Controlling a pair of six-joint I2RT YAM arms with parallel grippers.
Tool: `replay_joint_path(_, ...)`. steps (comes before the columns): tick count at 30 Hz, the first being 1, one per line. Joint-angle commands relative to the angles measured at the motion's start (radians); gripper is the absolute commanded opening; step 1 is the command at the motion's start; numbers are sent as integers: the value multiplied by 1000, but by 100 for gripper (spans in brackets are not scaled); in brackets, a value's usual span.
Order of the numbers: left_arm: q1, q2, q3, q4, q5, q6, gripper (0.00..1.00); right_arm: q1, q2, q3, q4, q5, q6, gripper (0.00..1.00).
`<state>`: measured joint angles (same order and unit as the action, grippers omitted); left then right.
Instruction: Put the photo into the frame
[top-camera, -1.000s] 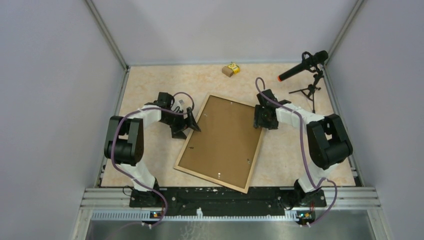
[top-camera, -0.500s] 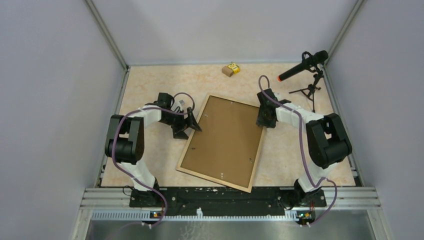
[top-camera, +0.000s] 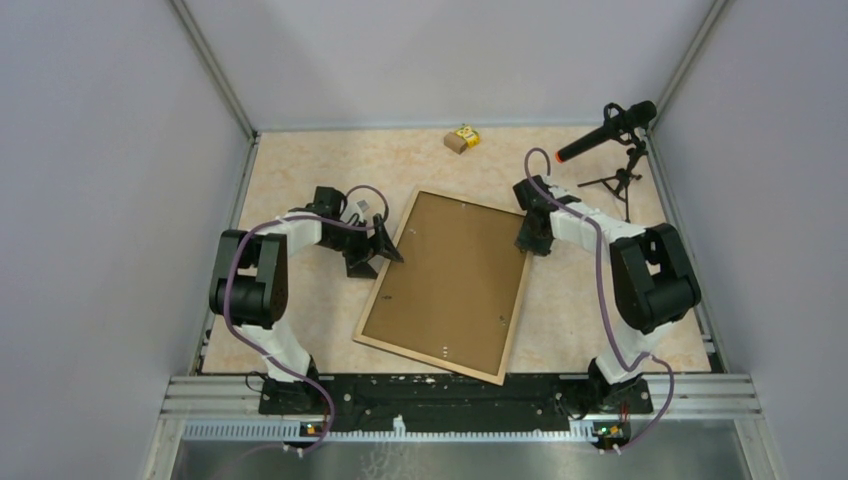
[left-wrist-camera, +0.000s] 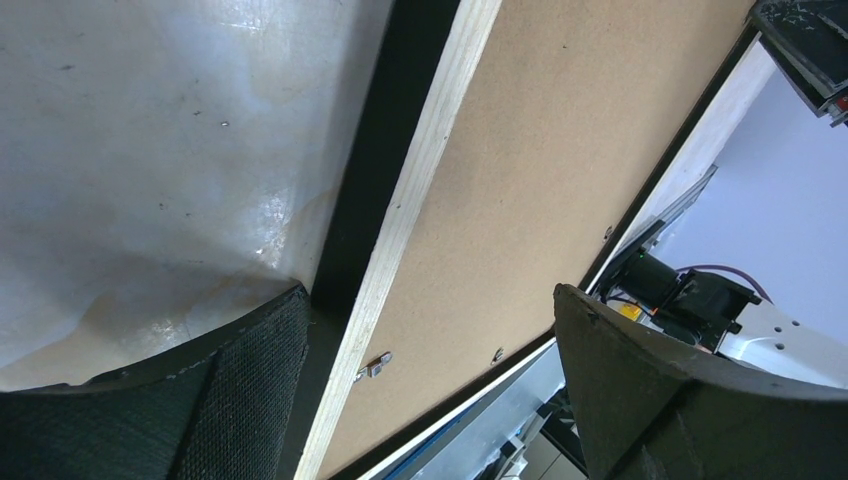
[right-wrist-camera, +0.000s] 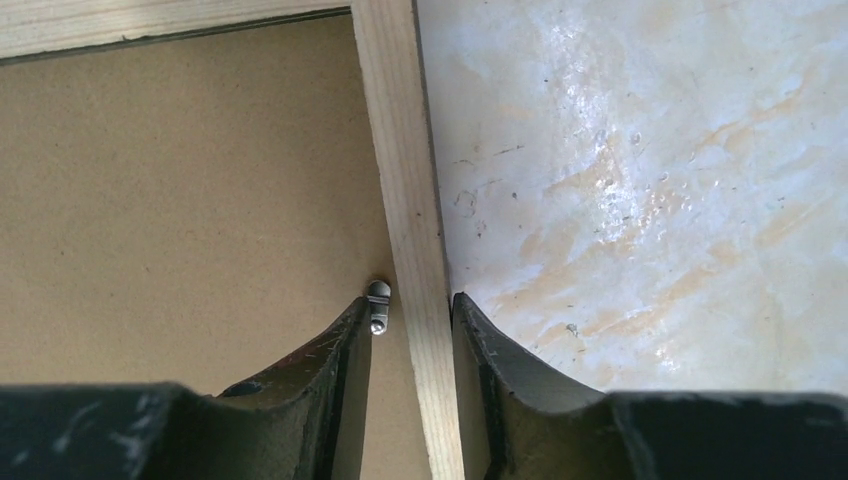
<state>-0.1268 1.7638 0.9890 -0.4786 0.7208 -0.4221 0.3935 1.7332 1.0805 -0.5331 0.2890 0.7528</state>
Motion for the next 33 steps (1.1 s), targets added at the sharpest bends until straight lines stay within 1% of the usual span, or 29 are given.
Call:
replay_joint_path(1,-13,17,-35,36,39,-9,95,-1,50,-30,-58,-4,91,0)
replay_joint_path(4,-13,17,-39,41,49,-13,95,3,28,-39,-75,-6,154,0)
replay_joint_path(8,-11,15,-44,50,61,-19,95,20,35,-17,-166,36,283,0)
replay_joint_path(11,-8,13,-46,52,63,-23,95,22,70,2,-251,18,408,0)
replay_joint_path(14,-5,7,-54,57,64,-27,95,23,87,5,-254,-27,471,0)
replay_joint_path(17,-5,8,-60,60,67,-29,95,28,89,20,-261,-32,515,0)
replay_joint_path(21,-4,10,-63,64,71,-29,95,29,79,44,-229,-16,436,0)
replay_joint_path(25,-2,12,-66,66,72,-30,95,24,9,-16,-110,-46,371,0)
replay_joint_path(28,-1,12,-66,69,75,-30,95,23,-31,-19,-22,-93,246,0)
replay_joint_path(30,-1,12,-67,70,75,-29,95,24,-76,-32,11,-93,180,0)
replay_joint_path(31,-1,14,-67,71,77,-29,95,24,-98,-36,10,-76,159,6)
replay_joint_path(33,0,14,-66,70,78,-30,95,23,-135,-37,-9,-45,119,31)
